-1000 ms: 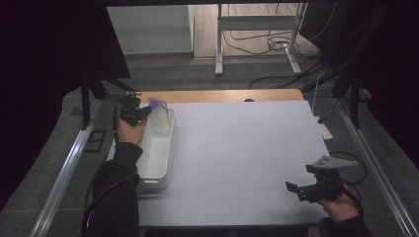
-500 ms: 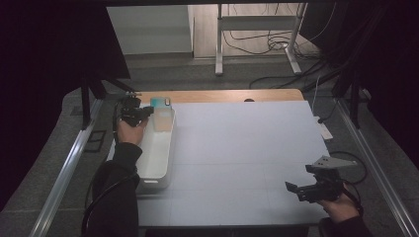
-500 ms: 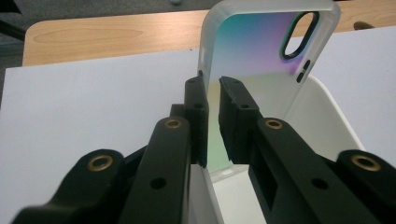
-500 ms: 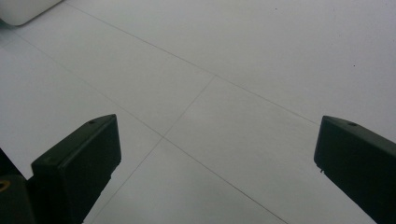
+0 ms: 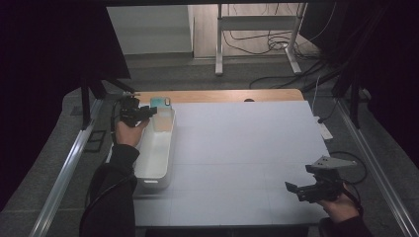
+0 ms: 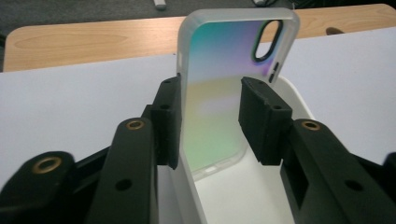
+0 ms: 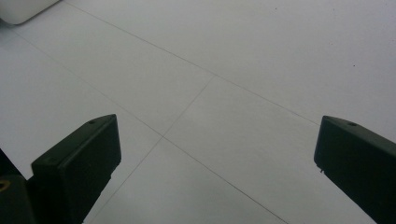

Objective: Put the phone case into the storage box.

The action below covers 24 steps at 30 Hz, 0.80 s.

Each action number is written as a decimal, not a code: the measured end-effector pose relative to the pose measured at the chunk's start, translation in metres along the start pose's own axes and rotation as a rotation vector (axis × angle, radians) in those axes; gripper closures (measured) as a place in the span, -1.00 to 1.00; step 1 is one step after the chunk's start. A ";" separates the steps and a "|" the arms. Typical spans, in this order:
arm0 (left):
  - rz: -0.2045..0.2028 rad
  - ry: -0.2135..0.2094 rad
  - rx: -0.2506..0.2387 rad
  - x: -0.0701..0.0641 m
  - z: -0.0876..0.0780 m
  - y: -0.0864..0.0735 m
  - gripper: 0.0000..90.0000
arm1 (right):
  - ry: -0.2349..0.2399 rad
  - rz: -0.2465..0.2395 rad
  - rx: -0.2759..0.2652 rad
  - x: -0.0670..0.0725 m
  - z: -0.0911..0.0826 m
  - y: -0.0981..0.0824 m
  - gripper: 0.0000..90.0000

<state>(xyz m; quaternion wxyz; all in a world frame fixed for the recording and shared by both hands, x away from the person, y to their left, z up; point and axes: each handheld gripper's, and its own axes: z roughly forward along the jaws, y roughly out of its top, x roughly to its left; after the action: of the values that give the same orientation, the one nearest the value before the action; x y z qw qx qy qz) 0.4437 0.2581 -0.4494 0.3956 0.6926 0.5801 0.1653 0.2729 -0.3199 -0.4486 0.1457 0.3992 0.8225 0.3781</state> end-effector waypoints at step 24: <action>0.091 -0.087 0.023 -0.022 -0.019 -0.001 -0.43 | 0.001 0.001 0.005 0.000 0.001 0.000 -0.99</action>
<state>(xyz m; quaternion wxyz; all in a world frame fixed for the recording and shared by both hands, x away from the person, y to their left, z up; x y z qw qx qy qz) 0.4236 0.2450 -0.4331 0.4044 0.7292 0.5324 0.1461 0.2734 -0.3196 -0.4490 0.1443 0.3999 0.8233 0.3761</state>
